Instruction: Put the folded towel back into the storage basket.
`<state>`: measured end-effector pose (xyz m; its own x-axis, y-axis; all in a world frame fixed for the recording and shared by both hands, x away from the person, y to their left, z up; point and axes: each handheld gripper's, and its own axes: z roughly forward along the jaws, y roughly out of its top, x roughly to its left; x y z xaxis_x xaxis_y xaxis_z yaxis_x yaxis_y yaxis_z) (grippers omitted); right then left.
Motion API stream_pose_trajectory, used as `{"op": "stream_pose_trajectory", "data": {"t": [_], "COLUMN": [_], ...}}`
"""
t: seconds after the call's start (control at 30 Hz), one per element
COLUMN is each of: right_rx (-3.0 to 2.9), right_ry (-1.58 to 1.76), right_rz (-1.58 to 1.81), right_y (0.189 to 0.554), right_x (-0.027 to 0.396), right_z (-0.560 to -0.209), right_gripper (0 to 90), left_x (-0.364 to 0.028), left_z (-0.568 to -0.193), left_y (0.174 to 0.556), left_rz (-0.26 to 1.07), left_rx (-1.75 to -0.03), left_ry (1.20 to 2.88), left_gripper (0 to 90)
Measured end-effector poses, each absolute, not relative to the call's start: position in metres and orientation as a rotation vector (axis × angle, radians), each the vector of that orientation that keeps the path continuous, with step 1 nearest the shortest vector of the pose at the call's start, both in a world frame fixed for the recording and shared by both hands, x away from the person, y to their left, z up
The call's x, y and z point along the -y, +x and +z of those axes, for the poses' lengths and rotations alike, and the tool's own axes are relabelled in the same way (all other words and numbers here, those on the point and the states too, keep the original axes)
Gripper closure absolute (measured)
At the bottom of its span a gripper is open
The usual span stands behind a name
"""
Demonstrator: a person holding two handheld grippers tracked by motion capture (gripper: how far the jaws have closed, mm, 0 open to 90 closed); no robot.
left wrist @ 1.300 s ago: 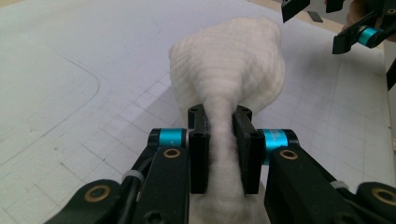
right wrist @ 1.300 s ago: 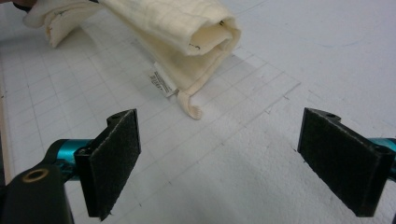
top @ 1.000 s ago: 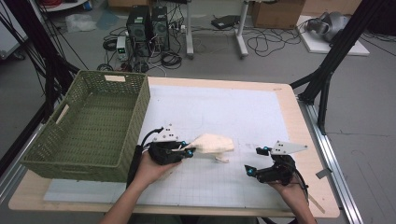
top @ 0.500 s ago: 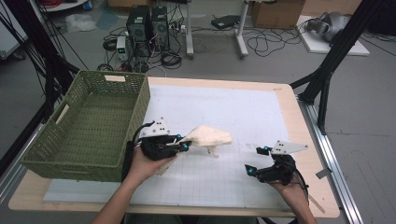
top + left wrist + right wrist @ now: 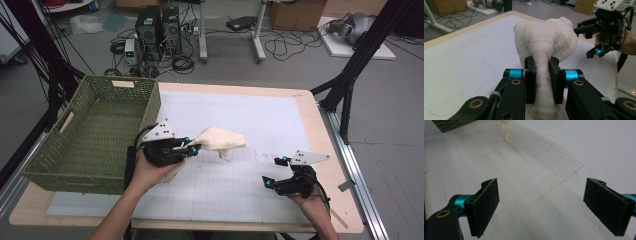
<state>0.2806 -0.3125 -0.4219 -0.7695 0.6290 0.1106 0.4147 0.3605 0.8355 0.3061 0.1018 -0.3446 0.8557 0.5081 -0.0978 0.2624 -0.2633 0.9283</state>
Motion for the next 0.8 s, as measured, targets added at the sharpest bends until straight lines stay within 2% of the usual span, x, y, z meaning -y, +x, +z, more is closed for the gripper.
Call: {"op": "stream_pose_trajectory", "data": {"t": [0.8], "right_rx": [-2.407], "right_ry": [0.930], "right_rz": [1.357], "right_y": [0.283], "right_x": [0.310], "right_z": [-0.424], "right_gripper": [12.6], "left_x": [-0.143], "left_z": [-0.305], "left_y": [0.311], "left_rz": [0.377], "left_rx": [-0.644], "left_ry": [1.803], "left_gripper": [77.9]}}
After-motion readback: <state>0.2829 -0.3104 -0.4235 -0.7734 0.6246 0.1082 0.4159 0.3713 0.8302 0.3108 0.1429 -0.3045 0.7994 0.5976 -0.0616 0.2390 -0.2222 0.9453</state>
